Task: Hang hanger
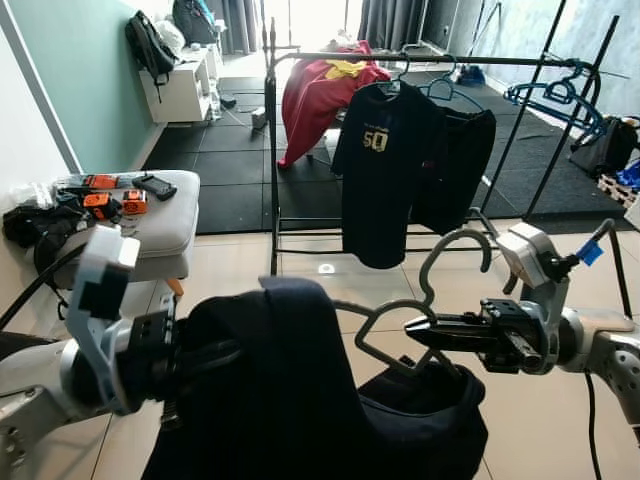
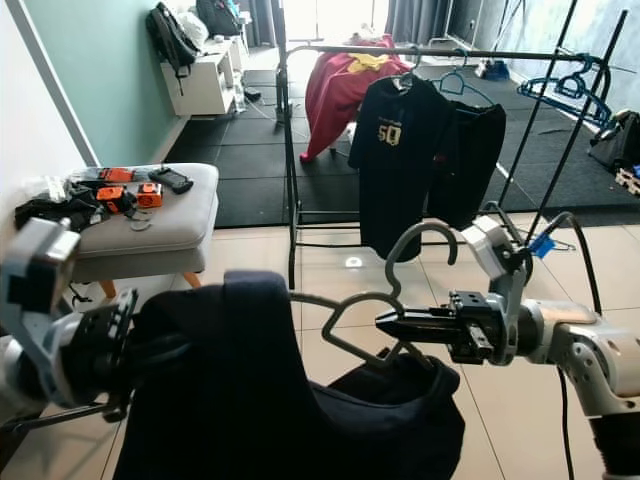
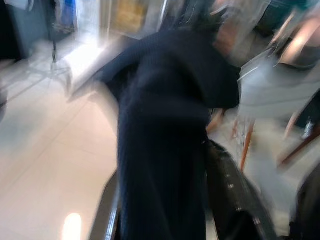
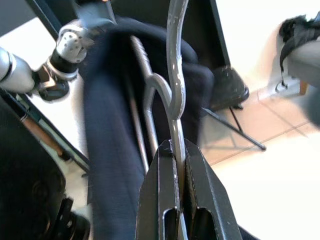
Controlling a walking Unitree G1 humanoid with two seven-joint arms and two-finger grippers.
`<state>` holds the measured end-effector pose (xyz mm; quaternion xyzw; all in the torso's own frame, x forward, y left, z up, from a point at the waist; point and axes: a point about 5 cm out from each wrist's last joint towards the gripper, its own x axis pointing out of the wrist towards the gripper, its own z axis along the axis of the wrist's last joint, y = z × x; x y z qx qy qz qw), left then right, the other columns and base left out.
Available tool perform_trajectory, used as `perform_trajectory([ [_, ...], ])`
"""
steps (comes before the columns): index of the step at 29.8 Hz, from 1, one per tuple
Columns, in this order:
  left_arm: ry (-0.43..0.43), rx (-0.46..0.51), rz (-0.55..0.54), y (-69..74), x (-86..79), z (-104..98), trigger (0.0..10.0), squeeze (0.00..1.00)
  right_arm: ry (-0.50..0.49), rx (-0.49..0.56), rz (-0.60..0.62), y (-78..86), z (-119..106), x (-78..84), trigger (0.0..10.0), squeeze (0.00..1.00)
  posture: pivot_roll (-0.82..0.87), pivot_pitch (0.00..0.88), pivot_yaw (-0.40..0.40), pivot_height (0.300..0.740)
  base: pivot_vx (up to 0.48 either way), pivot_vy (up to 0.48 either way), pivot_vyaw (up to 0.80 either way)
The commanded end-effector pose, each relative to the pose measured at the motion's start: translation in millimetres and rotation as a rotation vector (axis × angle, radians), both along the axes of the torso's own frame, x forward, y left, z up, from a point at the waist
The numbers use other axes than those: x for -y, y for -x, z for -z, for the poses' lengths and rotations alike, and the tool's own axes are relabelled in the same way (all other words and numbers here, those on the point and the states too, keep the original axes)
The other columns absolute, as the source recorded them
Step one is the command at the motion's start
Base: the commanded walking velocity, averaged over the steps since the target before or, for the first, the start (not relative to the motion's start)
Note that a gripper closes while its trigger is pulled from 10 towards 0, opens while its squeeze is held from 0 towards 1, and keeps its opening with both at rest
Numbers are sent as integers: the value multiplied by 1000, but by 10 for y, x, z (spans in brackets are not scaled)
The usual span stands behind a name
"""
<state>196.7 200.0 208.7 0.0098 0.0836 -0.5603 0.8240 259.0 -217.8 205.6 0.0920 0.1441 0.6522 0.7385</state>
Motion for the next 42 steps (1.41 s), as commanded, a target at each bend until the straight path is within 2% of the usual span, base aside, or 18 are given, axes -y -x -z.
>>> perform_trajectory([
  [1,-154,-31,-22,8,-143,88,10000,1000,17,31,8,-30,-61,25,0,0,-97,0,-8,740,0,0,0],
  [2,-154,-31,-22,8,-143,88,10000,1000,17,31,8,-30,-61,25,0,0,-97,0,-8,740,0,0,0],
  [3,-275,-51,-83,18,-351,112,10000,1000,43,37,7,-35,-65,46,0,0,-95,0,-8,740,0,0,0],
  [6,-275,-51,-83,18,-351,112,10000,1000,43,37,7,-35,-65,46,0,0,-95,0,-8,740,0,0,0],
  [7,-349,-61,-121,27,-484,109,10000,1000,60,41,7,-38,-67,61,0,0,-95,0,-8,740,0,0,0],
  [8,-349,-61,-121,27,-484,109,10000,1000,60,41,7,-38,-67,61,0,0,-95,0,-8,740,0,0,0],
  [9,-408,-35,-165,35,-611,18,10000,1000,107,45,-4,-37,-36,64,0,0,-86,0,-11,740,0,0,0],
  [10,-424,5,-175,35,-626,-78,10000,1000,160,48,-34,-23,9,34,0,0,-83,0,-13,740,0,0,0],
  [14,-421,40,-169,32,-591,-144,10000,1000,195,50,-56,-10,42,9,0,0,-83,0,-13,740,0,0,0],
  [16,-346,154,-93,-9,-319,-278,10000,1000,245,61,-143,33,88,-113,0,0,-86,0,-16,740,0,0,0],
  [18,-313,191,-58,-14,-214,-326,10000,1000,258,67,-172,47,97,-153,0,0,-86,0,-16,740,0,0,0],
  [19,-281,222,-12,-8,-115,-384,10000,518,265,74,-201,50,90,-196,0,0,-87,0,-17,740,0,0,0],
  [20,-281,222,-12,-8,-115,-384,10000,518,265,74,-201,50,90,-196,0,0,-87,0,-17,740,0,0,0],
  [21,-281,232,38,10,-56,-407,10000,31,270,80,-216,38,82,-217,0,0,-87,0,-17,740,0,0,0],
  [22,-288,234,77,28,-17,-414,10000,0,275,85,-225,24,75,-230,0,0,-86,0,-17,740,0,0,0],
  [29,-366,149,194,131,70,-254,10000,0,275,105,-234,-24,42,-253,0,0,-85,0,-13,740,0,0,0],
  [39,-436,104,188,141,42,-133,10000,0,276,110,-237,-28,46,-253,0,0,-85,0,-13,740,0,0,0],
  [42,-466,170,71,-46,76,-62,10000,0,245,128,-256,-26,-34,-282,0,0,-87,0,-15,740,0,0,0],
])
